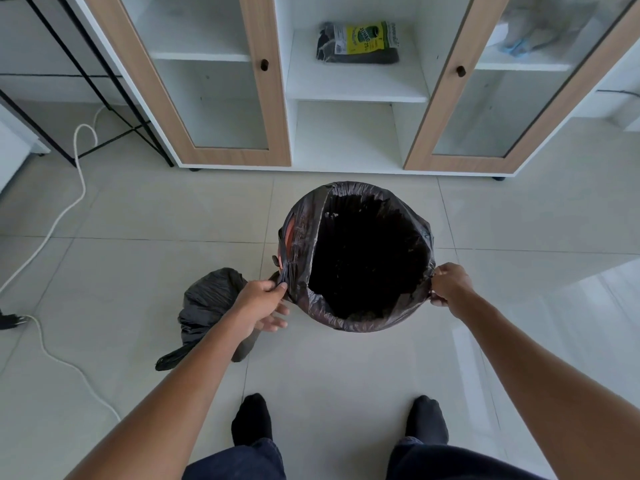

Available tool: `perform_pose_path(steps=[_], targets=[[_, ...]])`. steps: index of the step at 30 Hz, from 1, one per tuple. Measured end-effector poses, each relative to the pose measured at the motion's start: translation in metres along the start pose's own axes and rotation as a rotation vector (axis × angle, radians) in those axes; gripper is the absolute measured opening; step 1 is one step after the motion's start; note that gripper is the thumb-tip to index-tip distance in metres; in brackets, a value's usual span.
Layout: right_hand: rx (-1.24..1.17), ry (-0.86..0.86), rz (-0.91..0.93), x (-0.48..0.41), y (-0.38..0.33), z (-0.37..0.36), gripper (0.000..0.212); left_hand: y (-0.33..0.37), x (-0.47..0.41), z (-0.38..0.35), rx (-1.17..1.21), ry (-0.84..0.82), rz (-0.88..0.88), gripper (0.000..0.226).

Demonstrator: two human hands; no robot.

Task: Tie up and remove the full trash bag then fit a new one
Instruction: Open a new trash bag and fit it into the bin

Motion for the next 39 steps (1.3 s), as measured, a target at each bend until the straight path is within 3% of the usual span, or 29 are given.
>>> perform_pose_path(steps=[2, 3, 7, 11, 17, 20, 25, 29, 35, 39], targets=[[-0.047, 0.022, 0.001, 0.001, 0.0, 0.002, 0.018, -0.001, 0.005, 0.006, -0.021, -0.061, 0.05, 0.027], [-0.064, 0.05, 0.007, 0.001, -0.002, 0.003, 0.019, -0.001, 0.006, 0.009, -0.046, -0.015, 0.03, 0.024], [-0.038, 0.192, 0.094, 0.004, -0.011, 0.006, 0.021, 0.021, 0.012, 0.02, -0.229, 0.519, -0.349, 0.009], [0.027, 0.151, 0.196, 0.007, -0.016, -0.002, 0.031, 0.055, 0.019, 0.0, -0.382, 0.607, -0.632, 0.007], [0.106, 0.124, 0.258, 0.002, -0.01, -0.01, 0.03, 0.074, 0.0, -0.019, -0.587, 0.683, -0.478, 0.028], [0.107, 0.111, 0.26, 0.001, -0.009, -0.009, 0.029, 0.074, -0.007, -0.023, -0.463, 0.627, -0.393, 0.035], [0.114, 0.093, 0.254, 0.001, -0.012, -0.007, 0.031, 0.074, -0.02, -0.007, 0.066, 0.412, -0.265, 0.041], [0.118, 0.079, 0.219, 0.005, -0.017, -0.008, 0.033, 0.076, -0.026, 0.005, 0.302, 0.291, -0.162, 0.03], [0.075, 0.061, 0.152, 0.009, -0.018, -0.006, 0.028, 0.079, -0.029, 0.018, 0.471, 0.122, -0.146, 0.015], [0.118, 0.09, 0.154, 0.014, -0.019, -0.005, 0.018, 0.069, -0.03, 0.026, 0.374, 0.129, -0.201, 0.023]])
Point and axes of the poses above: each hand's wrist, its own x-axis away from the middle knuckle, its own z-axis out of the back of the hand, y = z × x, the point moved 2 cm from there along -x, towards the middle knuckle, and after that the axes turned 10 degrees about z, right-handed, at the moved point
